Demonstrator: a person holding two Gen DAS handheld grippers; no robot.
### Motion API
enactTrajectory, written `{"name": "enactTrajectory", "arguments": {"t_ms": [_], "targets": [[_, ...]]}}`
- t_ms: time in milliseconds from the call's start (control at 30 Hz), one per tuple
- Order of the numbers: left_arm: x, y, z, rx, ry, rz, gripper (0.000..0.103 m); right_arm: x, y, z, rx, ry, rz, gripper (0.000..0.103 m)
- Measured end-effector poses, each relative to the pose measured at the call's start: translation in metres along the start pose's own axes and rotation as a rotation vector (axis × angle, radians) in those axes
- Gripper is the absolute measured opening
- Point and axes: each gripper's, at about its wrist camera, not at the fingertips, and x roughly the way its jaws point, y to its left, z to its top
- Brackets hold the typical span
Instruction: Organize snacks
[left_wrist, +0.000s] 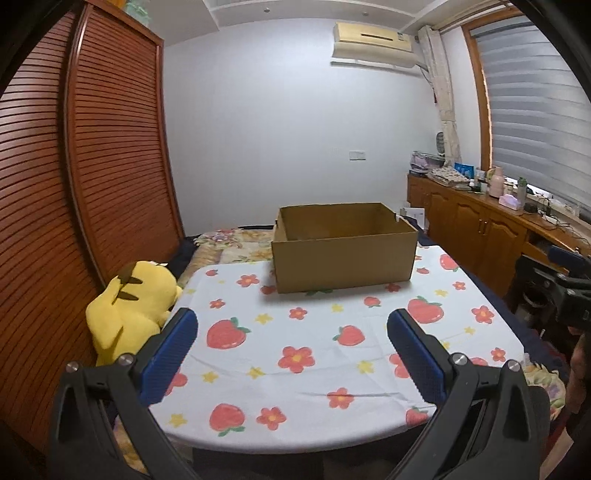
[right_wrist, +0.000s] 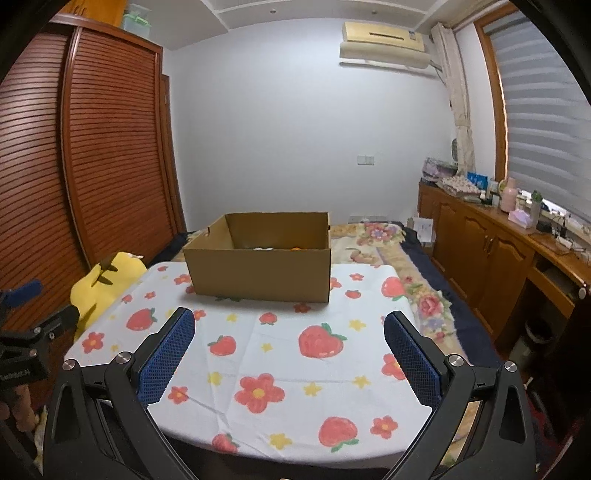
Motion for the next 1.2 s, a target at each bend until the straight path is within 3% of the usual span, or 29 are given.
{"name": "enactTrajectory", "arguments": {"t_ms": [433, 1200], "targets": [[0.000, 0.010, -0.027, -0.008, 0.031, 0.032, 0.103, -0.021, 0.009, -0.028, -0.013, -0.025, -0.020, 0.103], [-0.003, 0.010, -0.027, -0.003, 0.018, 0.039, 0.103, -0.017, 0.004, -0.033, -0.003, -0.013, -0.026, 0.103]]}}
